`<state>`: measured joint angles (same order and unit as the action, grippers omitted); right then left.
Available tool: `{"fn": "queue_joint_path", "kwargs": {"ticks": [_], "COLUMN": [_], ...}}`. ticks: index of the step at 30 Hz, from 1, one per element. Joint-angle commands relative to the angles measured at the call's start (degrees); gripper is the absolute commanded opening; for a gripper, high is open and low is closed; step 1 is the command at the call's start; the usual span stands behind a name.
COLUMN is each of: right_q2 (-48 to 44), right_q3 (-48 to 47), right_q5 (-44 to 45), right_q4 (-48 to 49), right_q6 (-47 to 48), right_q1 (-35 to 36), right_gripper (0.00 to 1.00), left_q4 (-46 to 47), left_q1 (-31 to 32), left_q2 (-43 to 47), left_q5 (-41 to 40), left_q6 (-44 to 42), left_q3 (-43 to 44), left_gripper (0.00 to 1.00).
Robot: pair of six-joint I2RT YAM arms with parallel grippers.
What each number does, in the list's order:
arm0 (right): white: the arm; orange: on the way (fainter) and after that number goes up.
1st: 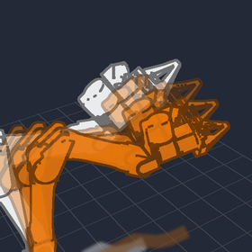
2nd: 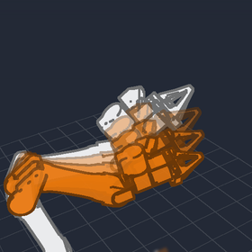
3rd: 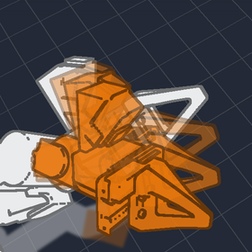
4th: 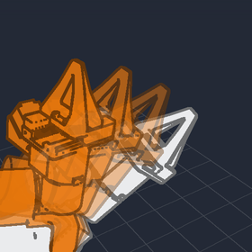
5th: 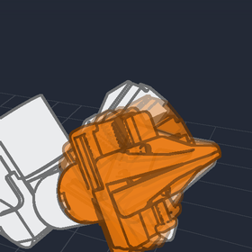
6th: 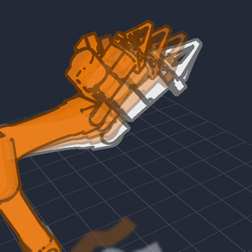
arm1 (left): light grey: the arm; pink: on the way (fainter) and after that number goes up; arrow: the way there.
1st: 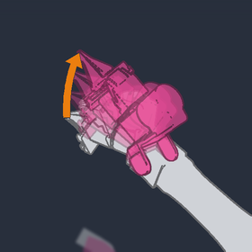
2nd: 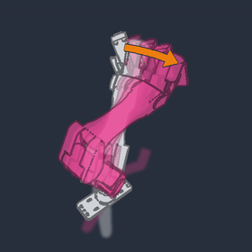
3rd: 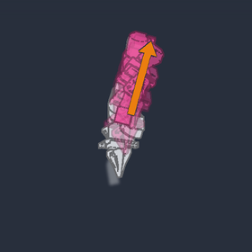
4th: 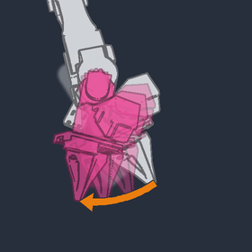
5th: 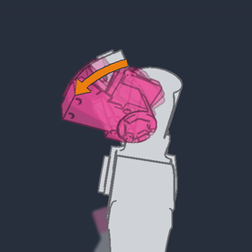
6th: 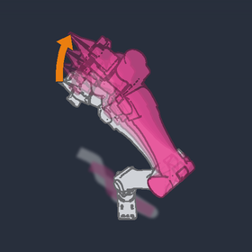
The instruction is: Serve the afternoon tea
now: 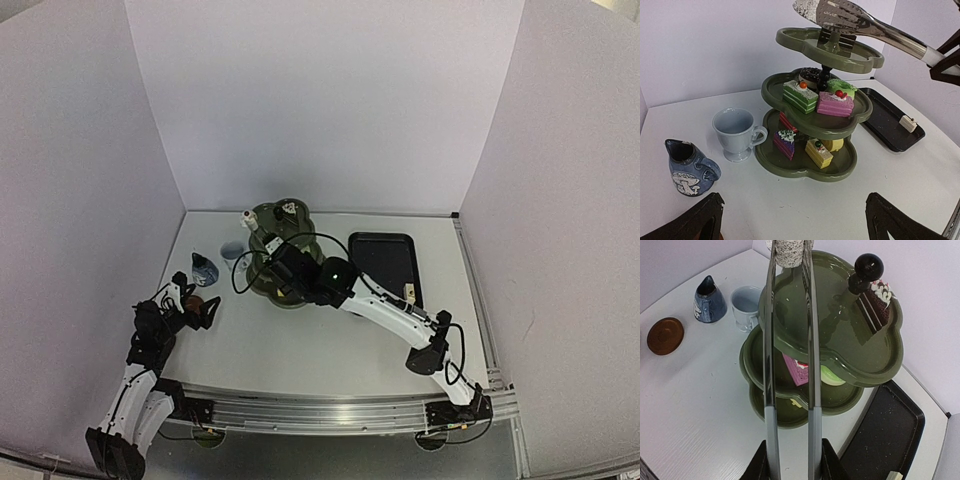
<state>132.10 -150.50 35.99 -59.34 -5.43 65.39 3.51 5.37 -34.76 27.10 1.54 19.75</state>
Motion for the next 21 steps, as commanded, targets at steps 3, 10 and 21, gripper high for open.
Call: {"fn": "queue_joint_path", "kwargs": {"ticks": [3,10,21], "right_q2": [0.77,3.31,3.14], "right_q3": [-2.56,-2.49,0.6], "right_q5": [1.98,-0.13,-1.26], "right_q4": [7.43,8.54,8.63], "right_q6": [-2.94,-5.06,-6.69], "right_q1": [-2.09,-3.44,-4.09], "right_gripper": [0.0,0.0,0.0], "left_q4": [1.63,1.58,1.65], "left_q1": [0.24,0.25,0.24], "left_q2": [0.5,0.8,0.83], "left_q5": [1.14,1.12,1.18], "left_q6": [0.02,-0.22,-0.33], "left_q3": [0.26,0.28,0.33], "left_gripper": [1.0,1.0,1.0]}}
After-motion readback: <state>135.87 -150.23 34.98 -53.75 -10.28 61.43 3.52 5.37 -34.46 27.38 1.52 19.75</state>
